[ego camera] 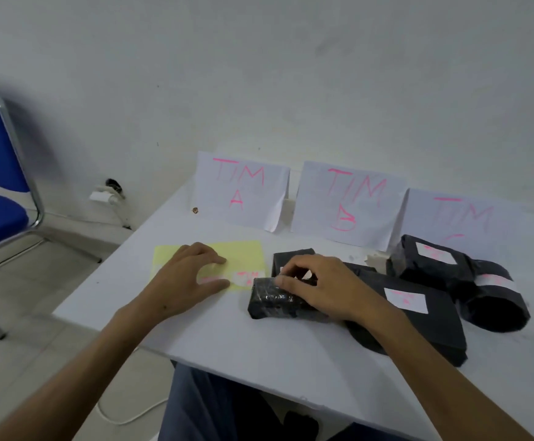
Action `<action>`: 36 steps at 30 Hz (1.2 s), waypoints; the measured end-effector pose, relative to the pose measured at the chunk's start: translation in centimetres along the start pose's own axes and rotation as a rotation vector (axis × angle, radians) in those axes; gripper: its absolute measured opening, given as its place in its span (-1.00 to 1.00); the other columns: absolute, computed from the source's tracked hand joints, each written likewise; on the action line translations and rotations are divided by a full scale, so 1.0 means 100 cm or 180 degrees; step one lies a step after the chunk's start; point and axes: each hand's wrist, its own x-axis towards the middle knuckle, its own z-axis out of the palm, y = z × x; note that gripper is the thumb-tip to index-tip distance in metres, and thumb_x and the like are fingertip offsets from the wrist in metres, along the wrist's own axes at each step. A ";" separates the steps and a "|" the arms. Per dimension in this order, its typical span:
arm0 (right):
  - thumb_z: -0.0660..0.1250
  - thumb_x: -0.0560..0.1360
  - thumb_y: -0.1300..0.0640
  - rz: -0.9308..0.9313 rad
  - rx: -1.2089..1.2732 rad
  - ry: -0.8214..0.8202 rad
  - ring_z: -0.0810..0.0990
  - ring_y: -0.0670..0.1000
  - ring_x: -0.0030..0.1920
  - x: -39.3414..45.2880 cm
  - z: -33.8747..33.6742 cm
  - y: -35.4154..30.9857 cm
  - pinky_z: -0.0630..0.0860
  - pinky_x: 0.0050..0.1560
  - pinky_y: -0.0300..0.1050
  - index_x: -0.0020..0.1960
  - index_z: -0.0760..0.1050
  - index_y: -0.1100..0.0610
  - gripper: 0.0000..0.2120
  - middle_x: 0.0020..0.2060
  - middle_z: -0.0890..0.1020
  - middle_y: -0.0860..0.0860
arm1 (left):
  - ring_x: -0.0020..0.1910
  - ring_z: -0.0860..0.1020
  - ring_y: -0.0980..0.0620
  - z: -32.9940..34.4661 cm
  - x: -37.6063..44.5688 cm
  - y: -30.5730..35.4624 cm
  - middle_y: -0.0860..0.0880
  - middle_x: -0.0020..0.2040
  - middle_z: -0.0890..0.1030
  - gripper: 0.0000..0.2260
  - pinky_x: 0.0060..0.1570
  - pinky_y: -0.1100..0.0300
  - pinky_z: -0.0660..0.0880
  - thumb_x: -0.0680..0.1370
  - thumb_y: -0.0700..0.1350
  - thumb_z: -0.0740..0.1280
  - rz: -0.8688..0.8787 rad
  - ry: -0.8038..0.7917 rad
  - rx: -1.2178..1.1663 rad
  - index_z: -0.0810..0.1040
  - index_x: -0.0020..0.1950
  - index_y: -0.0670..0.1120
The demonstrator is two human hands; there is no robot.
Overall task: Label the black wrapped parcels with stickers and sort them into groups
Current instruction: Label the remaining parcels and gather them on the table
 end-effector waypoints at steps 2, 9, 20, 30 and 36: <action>0.31 0.59 -0.21 -0.0001 -0.0195 0.0089 0.56 -0.20 -0.11 0.013 0.002 -0.003 0.46 -0.08 -0.21 -0.07 0.65 -0.03 -0.71 -0.14 0.67 -0.15 | 0.20 0.47 0.15 -0.004 0.000 -0.004 0.17 0.20 0.52 -0.62 0.21 0.22 0.40 0.50 0.16 0.46 -0.0002 0.0002 -0.0084 0.60 0.27 0.07; 0.32 0.58 -0.10 0.0165 -0.1231 -0.0081 0.60 -0.03 -0.04 0.048 0.010 -0.022 0.57 -0.05 -0.03 -0.05 0.60 0.00 -0.81 -0.08 0.66 -0.10 | 0.17 0.48 0.20 -0.021 -0.013 -0.020 0.22 0.16 0.55 -0.60 0.15 0.28 0.38 0.43 0.22 0.50 -0.0062 0.0197 -0.0017 0.60 0.20 0.11; 0.32 0.57 -0.17 0.0737 -0.0925 -0.0418 0.59 -0.05 -0.11 0.060 0.008 -0.012 0.52 -0.10 -0.09 -0.09 0.58 0.03 -0.72 -0.17 0.61 -0.10 | 0.12 0.57 0.23 -0.035 -0.018 -0.039 0.24 0.15 0.60 -0.52 0.18 0.20 0.50 0.37 0.31 0.36 -0.0172 0.0068 -0.0266 0.67 0.17 0.08; 0.35 0.62 0.07 0.0935 0.1366 0.0555 0.65 -0.11 -0.23 0.037 0.008 0.031 0.47 -0.24 -0.37 -0.04 0.68 0.08 -0.85 -0.18 0.73 0.03 | 0.11 0.59 0.27 -0.041 -0.013 -0.045 0.28 0.11 0.63 -0.66 0.18 0.25 0.53 0.34 0.14 0.27 -0.0290 0.0003 -0.0602 0.67 0.04 0.17; 0.32 0.63 0.01 0.0814 0.1163 0.0515 0.67 -0.09 -0.25 0.043 0.002 0.023 0.54 -0.20 -0.19 -0.05 0.67 0.06 -0.79 -0.18 0.73 0.00 | 0.03 0.61 0.18 -0.042 -0.005 -0.048 0.17 0.08 0.65 -0.82 0.13 0.17 0.55 0.43 -0.03 0.49 -0.0185 -0.0022 -0.0338 0.71 0.01 0.03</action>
